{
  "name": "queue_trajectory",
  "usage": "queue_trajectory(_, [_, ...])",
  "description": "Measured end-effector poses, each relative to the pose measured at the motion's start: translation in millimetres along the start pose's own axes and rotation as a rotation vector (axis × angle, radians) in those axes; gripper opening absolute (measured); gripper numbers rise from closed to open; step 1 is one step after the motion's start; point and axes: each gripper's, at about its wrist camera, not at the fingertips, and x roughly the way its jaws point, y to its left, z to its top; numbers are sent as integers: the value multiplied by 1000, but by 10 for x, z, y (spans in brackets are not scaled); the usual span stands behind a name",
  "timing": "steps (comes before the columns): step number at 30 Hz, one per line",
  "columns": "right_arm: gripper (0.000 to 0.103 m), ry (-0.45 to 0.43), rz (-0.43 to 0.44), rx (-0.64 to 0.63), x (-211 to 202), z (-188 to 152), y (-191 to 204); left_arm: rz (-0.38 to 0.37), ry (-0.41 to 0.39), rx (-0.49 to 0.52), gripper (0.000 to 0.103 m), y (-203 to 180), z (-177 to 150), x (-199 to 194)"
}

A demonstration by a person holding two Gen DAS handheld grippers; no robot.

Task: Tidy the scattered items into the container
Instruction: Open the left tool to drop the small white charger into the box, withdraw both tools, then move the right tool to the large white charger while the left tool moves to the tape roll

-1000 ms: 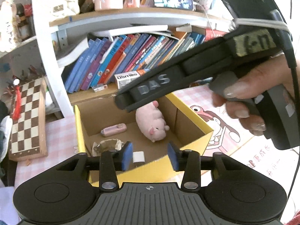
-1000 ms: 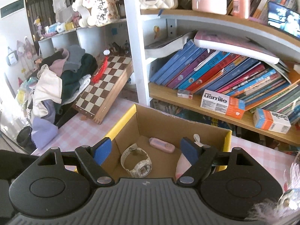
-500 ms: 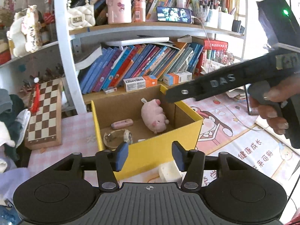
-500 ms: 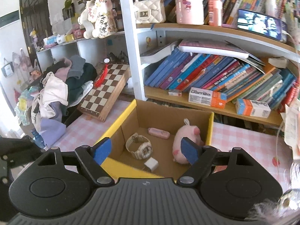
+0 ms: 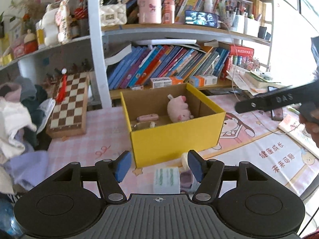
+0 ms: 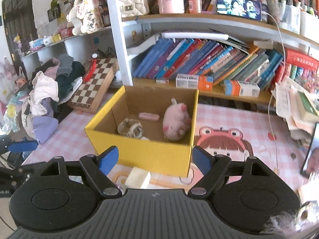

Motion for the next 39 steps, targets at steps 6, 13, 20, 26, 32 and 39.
queue_trajectory(6, [81,-5,-53,-42,-71,-277,112,23,22,-13,64,16,-187,15])
queue_trajectory(13, [81,30,-97,-126,-20,-632,248,26,58,-33,68,-19,-415,38])
queue_trajectory(20, [82,81,-102,-154,65,-950,367,23,93,-48,68,-101,-588,93])
queue_trajectory(26, [82,105,-85,-144,105,-1159,479,38,98,-67,69,-175,-692,102])
queue_trajectory(32, [82,110,-92,-117,95,-1314,509,52,117,-60,69,-272,-811,135])
queue_trajectory(39, [82,127,-89,-107,143,-1365,515,55,136,-46,69,-358,-855,210])
